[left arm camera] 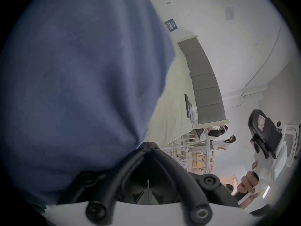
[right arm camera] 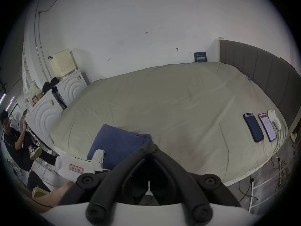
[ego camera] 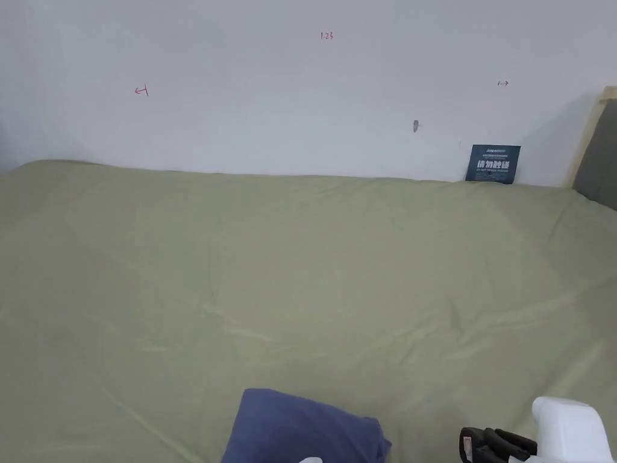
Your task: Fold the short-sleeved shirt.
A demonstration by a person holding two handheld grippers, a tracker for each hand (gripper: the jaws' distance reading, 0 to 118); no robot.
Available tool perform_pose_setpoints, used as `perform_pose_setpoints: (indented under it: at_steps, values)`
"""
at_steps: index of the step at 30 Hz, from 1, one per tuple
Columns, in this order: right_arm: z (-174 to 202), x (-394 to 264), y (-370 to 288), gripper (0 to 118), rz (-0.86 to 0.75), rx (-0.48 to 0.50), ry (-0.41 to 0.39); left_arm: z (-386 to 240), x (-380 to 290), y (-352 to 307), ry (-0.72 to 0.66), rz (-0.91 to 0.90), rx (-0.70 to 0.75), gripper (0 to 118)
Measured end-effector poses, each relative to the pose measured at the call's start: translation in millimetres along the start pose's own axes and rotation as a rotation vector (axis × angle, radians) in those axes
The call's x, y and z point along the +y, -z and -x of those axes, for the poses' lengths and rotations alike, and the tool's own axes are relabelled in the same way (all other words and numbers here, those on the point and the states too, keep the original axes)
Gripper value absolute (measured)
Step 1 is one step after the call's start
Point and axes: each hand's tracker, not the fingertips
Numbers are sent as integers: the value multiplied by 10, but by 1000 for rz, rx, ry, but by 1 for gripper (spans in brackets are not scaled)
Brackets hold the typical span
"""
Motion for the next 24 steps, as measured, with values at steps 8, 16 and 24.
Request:
perform_pose_setpoints:
  at_steps: [8, 16, 24]
  values:
    - [7, 133, 560, 1, 51, 330, 62, -263, 587, -1717, 145, -343, 93, 0]
    - [253, -346, 1971, 0, 342, 772, 268, 281, 880, -2306, 69, -373, 209, 0]
    - [-288, -819, 2364, 0, 431, 737, 492, 891, 870, -1899, -36, -189, 51, 0]
